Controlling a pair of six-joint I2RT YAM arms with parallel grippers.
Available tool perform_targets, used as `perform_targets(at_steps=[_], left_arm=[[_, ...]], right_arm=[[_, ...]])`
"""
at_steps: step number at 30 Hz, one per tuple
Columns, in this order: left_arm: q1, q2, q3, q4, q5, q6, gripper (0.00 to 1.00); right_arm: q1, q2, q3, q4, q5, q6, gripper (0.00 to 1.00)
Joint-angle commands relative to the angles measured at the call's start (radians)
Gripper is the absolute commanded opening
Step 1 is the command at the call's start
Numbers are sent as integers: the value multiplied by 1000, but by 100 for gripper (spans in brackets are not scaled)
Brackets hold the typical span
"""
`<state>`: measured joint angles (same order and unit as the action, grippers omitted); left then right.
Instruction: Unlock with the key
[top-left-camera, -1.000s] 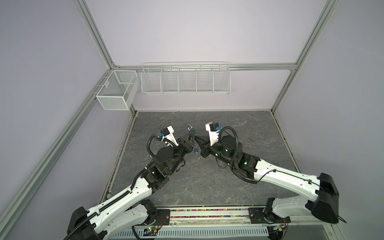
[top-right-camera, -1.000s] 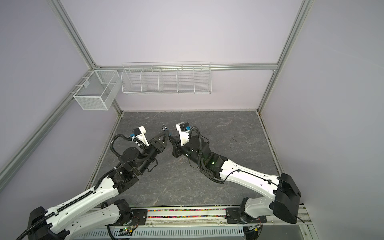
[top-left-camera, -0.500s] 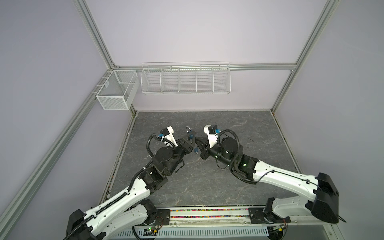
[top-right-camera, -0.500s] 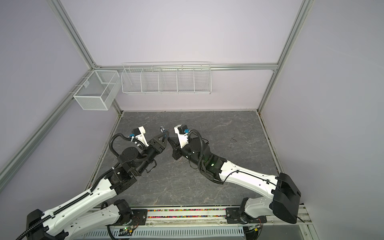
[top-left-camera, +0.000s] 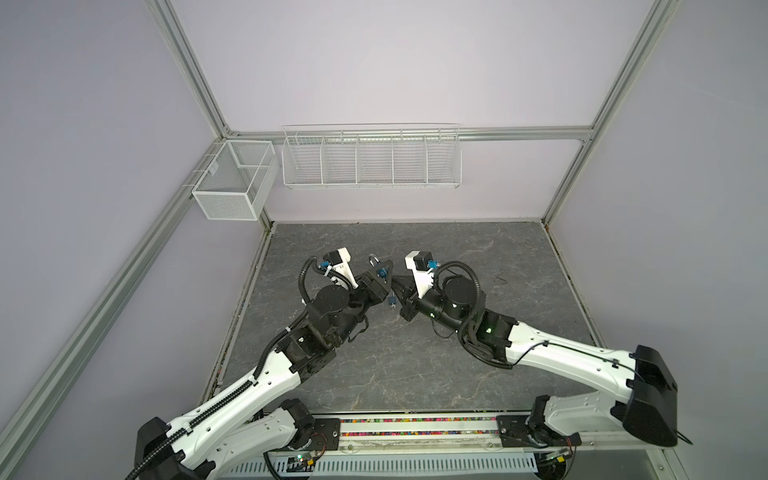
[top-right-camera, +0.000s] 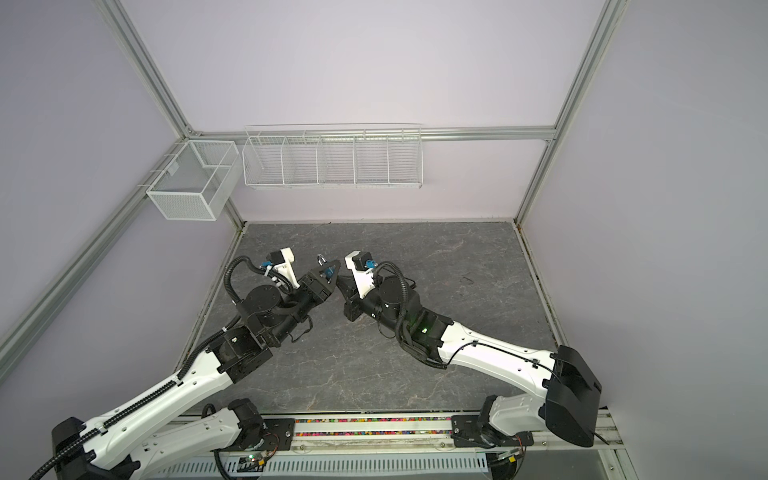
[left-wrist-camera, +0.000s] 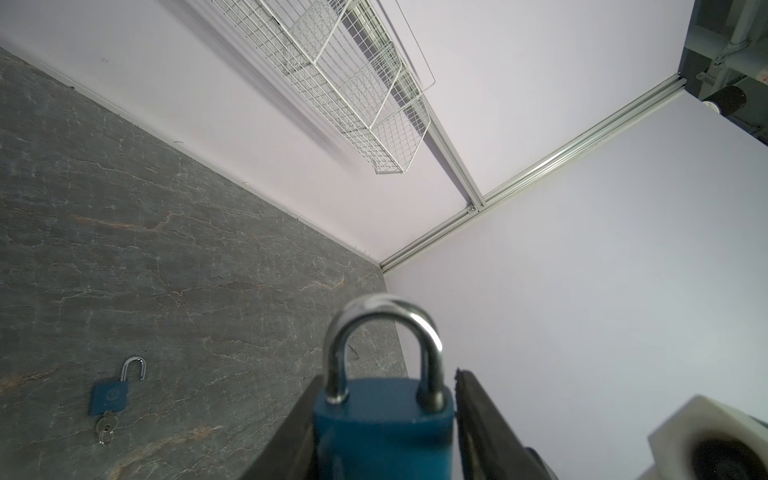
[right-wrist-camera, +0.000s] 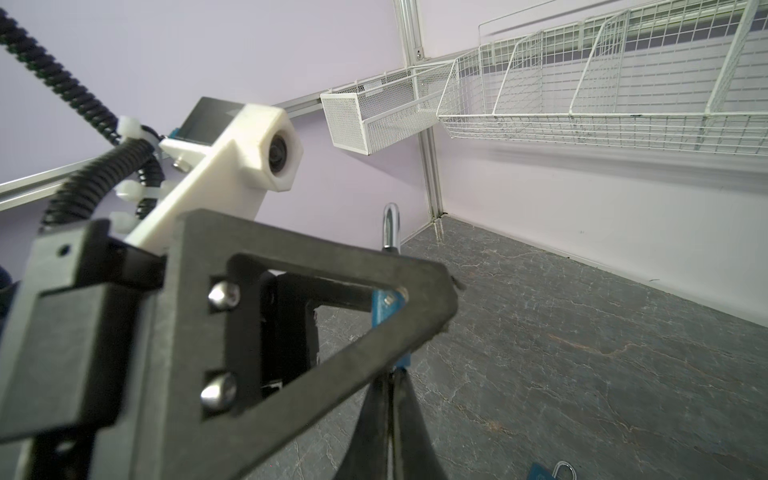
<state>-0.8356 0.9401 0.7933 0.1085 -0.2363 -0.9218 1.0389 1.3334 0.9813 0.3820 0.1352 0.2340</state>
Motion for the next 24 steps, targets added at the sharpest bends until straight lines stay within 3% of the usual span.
perform_targets(at_steps=[1,5,10,12,14,17,24], left_arm=[[15,1,28,-38,15,-32,48],[23,7,46,-59,25,-24,46],[31,13,55,-81,40,-22,33],[36,19,57,-84,54,-31,19],[42,22,55,-80,61,-39,15],[46,22,59,-79,63,-45,2],[47,24,57,-55,45,-89,0]], right_arm=[[8,-12,-16,40,-23,-39,7],[9,-8,-17,18,-3,-44,6],[8,-8,-7,-6,6,-61,7],[7,-6,3,-21,7,-69,7],[7,-8,5,-26,11,-73,7],[4,-17,22,-60,7,-85,7],[6,-60,15,-126,50,-72,26]])
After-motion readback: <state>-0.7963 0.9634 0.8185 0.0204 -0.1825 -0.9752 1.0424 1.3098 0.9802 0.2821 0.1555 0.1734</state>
